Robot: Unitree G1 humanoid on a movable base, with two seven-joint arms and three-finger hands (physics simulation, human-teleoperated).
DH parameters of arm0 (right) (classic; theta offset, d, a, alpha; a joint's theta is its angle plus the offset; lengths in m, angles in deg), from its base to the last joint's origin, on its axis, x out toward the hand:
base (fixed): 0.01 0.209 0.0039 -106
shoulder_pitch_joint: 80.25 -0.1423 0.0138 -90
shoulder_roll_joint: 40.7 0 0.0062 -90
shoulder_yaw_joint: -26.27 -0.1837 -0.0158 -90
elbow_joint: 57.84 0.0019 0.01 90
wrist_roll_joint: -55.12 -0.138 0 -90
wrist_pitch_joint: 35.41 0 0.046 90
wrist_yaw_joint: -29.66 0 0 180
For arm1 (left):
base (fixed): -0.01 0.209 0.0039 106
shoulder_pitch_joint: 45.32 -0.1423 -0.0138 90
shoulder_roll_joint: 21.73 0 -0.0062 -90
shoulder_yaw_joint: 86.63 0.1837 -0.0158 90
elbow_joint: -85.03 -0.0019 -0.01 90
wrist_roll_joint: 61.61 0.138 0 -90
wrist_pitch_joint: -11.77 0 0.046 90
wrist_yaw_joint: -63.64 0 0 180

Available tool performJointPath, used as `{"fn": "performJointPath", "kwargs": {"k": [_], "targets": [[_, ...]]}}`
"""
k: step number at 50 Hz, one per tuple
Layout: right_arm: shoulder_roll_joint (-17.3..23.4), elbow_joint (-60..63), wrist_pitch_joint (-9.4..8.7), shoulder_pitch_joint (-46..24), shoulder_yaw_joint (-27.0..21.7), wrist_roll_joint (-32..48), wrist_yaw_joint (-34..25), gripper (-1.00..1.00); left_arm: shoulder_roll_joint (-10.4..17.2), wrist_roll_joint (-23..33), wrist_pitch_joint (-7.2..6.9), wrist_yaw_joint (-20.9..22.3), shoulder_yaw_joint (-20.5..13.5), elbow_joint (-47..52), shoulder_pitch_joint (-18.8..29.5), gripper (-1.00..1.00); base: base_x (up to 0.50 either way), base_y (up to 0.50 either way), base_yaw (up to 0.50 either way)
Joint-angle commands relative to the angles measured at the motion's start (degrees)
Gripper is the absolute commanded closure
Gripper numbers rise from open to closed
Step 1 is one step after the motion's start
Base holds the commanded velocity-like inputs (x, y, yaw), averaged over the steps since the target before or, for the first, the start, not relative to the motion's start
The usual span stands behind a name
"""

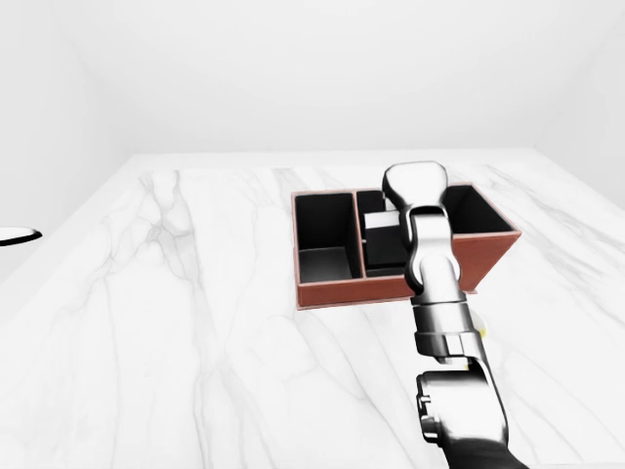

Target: Pick up the book and place it in the caddy.

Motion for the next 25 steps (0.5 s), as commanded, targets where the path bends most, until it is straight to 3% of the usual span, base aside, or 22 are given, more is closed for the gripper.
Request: {"fn": "performJointPath", "kwargs": {"k": [1,25], "targets": [[0.13,-1.15,0.07,-0.25,0.16,2.13,2.9,1.0,-0.11,0.09,0.0,0.02,0.12,-0.23,-0.04,-1.0,0.0,0.0,0.0],[-0.41,-11.07,0.0,-3.07,1.49,1.36,9.57,1.0,-0.01,-0.24,0.0,-0.05,-0.1,-0.11,-0.01,-1.0,0.0,0.0,0.0]]}}
